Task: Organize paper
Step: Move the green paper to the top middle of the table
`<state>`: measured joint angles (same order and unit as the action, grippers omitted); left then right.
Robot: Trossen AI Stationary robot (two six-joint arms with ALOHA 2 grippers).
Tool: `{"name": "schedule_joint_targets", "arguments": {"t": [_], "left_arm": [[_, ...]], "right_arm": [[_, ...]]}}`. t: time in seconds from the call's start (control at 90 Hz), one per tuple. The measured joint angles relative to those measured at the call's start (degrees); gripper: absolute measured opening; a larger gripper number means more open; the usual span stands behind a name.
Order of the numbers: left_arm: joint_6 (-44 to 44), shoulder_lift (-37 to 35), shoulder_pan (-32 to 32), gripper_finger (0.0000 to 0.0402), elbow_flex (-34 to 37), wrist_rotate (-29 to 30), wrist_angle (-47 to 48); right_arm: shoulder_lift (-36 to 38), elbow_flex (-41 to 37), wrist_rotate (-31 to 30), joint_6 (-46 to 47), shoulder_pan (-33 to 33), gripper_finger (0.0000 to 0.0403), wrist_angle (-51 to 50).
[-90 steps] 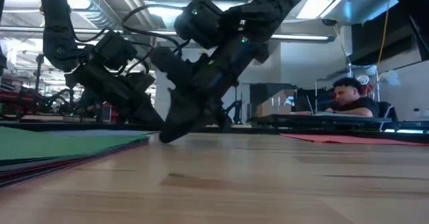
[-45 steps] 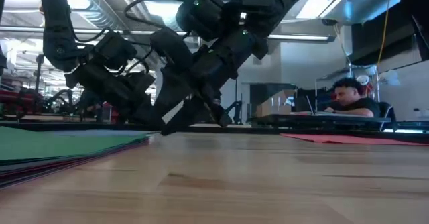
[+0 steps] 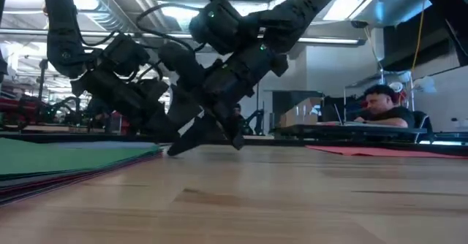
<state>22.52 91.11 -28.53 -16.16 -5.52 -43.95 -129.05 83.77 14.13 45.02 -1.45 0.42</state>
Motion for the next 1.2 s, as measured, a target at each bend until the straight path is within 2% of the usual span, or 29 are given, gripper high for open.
{"name": "schedule_joint_targets", "arguments": {"t": [0.189,0.378,0.422,0.789,1.111,1.2], "left_arm": [[0.0,0.0,0.0,0.0,0.0,0.0,0.1],[-0.2,0.0,0.0,0.0,0.0,0.0,0.1],[-0.2,0.0,0.0,0.0,0.0,0.0,0.2],[-0.2,0.0,0.0,0.0,0.0,0.0,0.4],[-0.4,0.0,0.0,0.0,0.0,0.0,1.0],[-0.4,0.0,0.0,0.0,0.0,0.0,1.1]], "right_arm": [[0.0,0.0,0.1,0.0,0.0,0.0109,-0.1],[-0.1,0.0,-2.5,-1.8,-0.1,0.0018,-0.7],[-0.1,0.0,-3.0,-2.0,-0.1,0.0008,-0.7],[-0.2,0.0,-3.6,-3.3,-0.1,0.0,-1.2],[4.5,-0.1,-8.0,-8.1,1.4,0.0,-10.2],[5.2,-0.1,-5.1,-7.9,2.0,0.0001,-10.2]]}}
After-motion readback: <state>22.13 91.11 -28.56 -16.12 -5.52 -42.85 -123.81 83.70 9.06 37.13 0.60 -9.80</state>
